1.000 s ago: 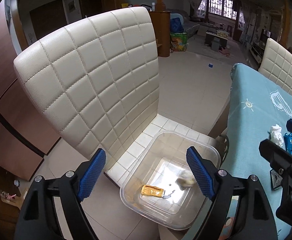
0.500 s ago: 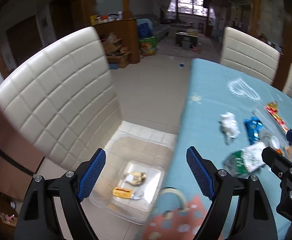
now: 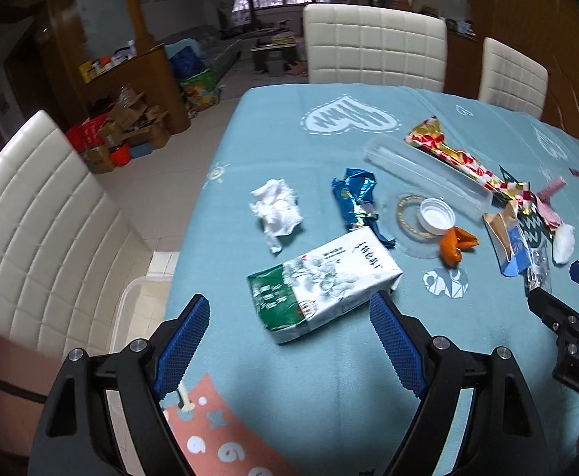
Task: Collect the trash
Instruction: 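Grasp the white-green milk carton with the left gripper while the right gripper grasps the silver blister pack, then carry the carton and blister pack to the bin and release both, then return to the table and grasp the torn blue paper cup with the left gripper, then grasp the white tissue bundle with the right gripper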
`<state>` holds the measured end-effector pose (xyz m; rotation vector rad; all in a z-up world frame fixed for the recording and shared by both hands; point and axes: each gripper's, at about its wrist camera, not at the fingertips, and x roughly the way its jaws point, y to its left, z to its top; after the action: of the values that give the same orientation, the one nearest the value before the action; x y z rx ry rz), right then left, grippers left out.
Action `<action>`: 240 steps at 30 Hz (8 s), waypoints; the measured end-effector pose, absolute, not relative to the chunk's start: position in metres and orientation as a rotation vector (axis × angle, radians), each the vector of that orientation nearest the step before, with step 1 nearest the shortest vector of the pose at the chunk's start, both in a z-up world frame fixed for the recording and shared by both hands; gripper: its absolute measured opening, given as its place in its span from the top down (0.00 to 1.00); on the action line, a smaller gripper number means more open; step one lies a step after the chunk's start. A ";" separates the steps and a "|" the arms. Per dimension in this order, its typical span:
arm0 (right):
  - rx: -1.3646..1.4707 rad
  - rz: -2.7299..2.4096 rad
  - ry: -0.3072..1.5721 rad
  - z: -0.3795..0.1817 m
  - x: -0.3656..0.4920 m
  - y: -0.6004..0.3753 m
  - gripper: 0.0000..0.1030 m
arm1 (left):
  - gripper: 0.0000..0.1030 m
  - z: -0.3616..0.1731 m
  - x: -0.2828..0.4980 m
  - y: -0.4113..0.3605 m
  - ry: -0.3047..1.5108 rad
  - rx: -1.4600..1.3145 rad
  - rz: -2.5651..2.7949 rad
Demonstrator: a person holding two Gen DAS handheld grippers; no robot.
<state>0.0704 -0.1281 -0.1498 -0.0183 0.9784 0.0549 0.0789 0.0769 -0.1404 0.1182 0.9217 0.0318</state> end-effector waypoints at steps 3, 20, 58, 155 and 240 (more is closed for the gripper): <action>-0.008 0.029 0.986 -0.156 0.070 -0.136 0.21 | 0.21 -0.146 0.086 0.073 0.911 0.177 0.012; 0.077 -0.137 1.058 -0.189 0.087 -0.139 0.20 | 0.14 -0.175 0.108 0.066 0.937 0.260 -0.195; 0.146 -0.116 1.069 -0.197 0.090 -0.163 0.68 | 0.52 -0.192 0.115 0.064 1.051 0.125 -0.214; -0.307 0.682 0.893 -0.135 0.090 0.199 0.34 | 0.21 -0.161 0.019 0.344 0.909 -0.244 0.404; -0.069 0.183 0.968 -0.170 0.067 -0.194 0.78 | 0.69 -0.175 0.068 -0.057 0.990 0.119 -0.234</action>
<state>0.0670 -0.1940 -0.1703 -0.0686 0.9682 0.1828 0.0677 -0.0568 -0.1748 0.1193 0.9901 -0.2340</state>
